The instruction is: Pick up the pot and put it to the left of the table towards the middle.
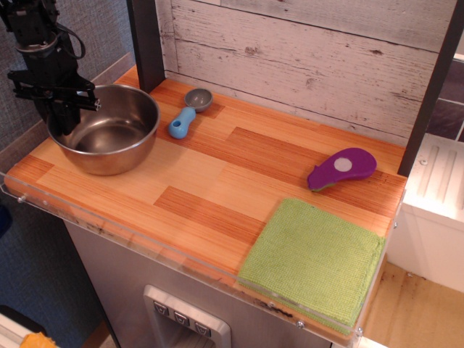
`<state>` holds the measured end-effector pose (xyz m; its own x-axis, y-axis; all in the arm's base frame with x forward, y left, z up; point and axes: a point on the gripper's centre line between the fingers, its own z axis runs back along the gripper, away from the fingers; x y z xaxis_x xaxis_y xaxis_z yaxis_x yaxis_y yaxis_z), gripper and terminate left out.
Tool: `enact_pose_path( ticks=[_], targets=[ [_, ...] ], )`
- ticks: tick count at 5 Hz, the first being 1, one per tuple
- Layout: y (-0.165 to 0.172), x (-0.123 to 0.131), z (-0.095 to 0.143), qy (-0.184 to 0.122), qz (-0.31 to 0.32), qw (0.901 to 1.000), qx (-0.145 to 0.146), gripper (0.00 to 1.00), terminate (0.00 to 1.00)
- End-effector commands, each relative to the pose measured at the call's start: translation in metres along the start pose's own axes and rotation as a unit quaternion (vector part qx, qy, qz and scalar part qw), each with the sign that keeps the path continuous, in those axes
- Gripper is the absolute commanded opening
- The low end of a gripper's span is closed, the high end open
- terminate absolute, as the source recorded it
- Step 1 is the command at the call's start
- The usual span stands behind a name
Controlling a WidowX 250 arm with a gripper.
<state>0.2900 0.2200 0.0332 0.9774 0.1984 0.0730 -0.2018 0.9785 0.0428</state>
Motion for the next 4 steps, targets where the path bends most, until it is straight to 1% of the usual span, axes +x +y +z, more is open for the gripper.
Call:
enact_pose_path(
  ticks=[1, 2, 3, 4],
  targets=[
    [0.015, -0.013, 0.043, -0.042, 0.016, 0.9986, 0.027, 1.00, 0.00],
    [-0.002, -0.016, 0.074, -0.062, 0.016, 0.9975, 0.030, 1.00, 0.00],
    [-0.028, -0.027, 0.098, -0.066, 0.024, 0.9962, 0.051, 1.00, 0.00],
    [-0.049, -0.038, 0.097, -0.061, 0.035, 0.9968, 0.037, 1.00, 0.00]
  ],
)
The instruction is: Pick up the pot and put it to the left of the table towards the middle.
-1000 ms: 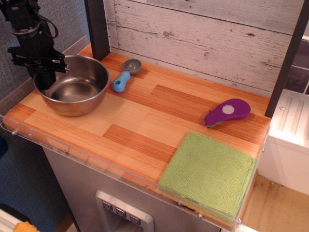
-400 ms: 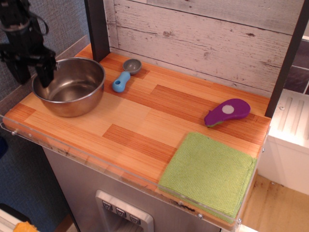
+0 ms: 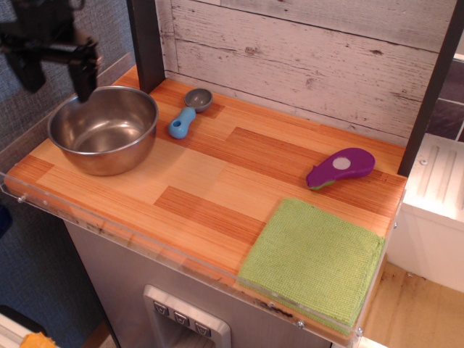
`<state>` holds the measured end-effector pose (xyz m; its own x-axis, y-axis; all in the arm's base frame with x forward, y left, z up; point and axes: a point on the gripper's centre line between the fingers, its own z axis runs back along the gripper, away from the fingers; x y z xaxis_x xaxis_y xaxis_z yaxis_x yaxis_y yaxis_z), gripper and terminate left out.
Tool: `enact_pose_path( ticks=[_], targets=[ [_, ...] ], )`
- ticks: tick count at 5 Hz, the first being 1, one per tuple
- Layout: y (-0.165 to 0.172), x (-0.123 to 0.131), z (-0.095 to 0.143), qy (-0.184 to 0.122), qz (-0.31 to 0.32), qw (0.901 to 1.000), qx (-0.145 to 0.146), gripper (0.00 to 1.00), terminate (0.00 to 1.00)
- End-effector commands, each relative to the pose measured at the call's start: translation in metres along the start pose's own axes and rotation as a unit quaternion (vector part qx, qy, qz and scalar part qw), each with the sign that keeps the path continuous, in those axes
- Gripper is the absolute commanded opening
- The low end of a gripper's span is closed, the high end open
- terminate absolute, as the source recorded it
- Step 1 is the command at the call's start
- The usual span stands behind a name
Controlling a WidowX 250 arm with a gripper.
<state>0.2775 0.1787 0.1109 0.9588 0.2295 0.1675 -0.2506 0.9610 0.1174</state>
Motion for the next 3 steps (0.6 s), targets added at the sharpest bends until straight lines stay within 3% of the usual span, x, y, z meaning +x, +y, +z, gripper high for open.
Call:
enact_pose_path(
  ticks=[1, 2, 3],
  targets=[
    [-0.0253, -0.0285, 0.0154, -0.011, 0.005, 0.9996, -0.026, 1.00, 0.00],
    [-0.0253, -0.0285, 0.0154, -0.011, 0.005, 0.9996, -0.026, 1.00, 0.00],
    [-0.0253, -0.0285, 0.0154, -0.011, 0.005, 0.9996, -0.026, 1.00, 1.00]
  ],
)
